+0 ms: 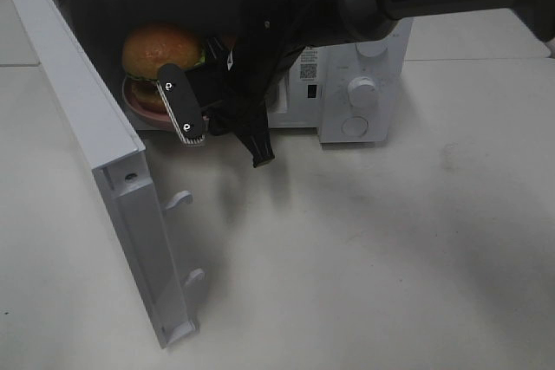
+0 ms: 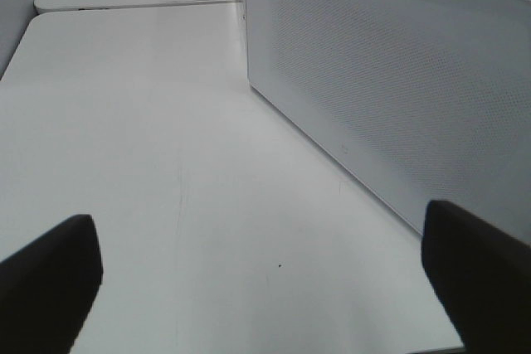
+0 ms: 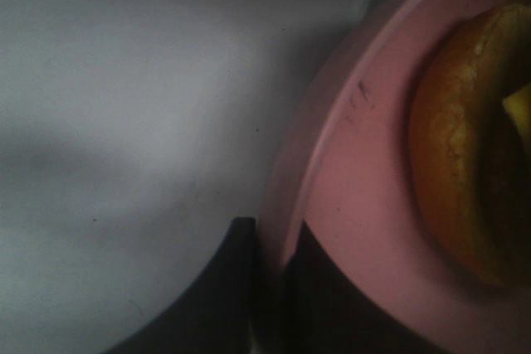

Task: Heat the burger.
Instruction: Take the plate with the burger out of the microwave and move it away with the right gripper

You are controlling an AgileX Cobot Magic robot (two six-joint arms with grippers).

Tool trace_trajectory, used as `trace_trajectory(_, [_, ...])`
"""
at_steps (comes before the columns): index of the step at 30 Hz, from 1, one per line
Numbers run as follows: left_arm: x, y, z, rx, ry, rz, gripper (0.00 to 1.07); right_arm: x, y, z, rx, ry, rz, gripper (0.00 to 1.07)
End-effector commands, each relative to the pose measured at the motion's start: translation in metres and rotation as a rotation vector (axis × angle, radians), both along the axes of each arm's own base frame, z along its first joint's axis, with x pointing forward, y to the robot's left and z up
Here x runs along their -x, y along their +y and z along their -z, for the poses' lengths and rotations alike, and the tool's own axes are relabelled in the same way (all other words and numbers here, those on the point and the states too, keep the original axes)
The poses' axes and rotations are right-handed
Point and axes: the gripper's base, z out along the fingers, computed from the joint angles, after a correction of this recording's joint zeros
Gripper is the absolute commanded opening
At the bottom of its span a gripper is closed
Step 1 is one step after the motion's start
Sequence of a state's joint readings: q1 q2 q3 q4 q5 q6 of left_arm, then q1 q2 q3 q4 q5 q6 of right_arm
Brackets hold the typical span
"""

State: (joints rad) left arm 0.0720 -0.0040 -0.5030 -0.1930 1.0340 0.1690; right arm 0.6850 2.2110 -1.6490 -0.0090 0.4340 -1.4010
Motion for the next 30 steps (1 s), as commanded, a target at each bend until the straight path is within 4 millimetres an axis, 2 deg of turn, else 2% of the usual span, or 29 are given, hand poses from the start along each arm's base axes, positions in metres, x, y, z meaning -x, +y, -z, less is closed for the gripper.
trace_trajectory(1, [0.003,0.0,0.001,0.0,-0.022,0.002,1.0,0.003,0.0,-0.02,-0.05,-0.079,-0.035,0.0])
trace_trajectory(6, [0.003,0.0,0.001,0.0,-0.022,0.002,1.0,0.016,-0.011,-0.028,-0.048,-0.094,-0.051,0.0])
trace_trajectory(9, [0.003,0.0,0.001,0.0,-0.022,0.002,1.0,0.017,-0.013,-0.03,-0.048,-0.096,-0.05,0.0])
trace_trajectory(14, [0.003,0.0,0.001,0.0,-0.022,0.002,1.0,0.03,-0.028,-0.039,-0.044,-0.097,-0.063,0.0])
trace_trajectory(30, [0.003,0.0,0.001,0.0,-0.022,0.002,1.0,0.064,-0.051,-0.055,-0.093,-0.055,-0.027,0.0])
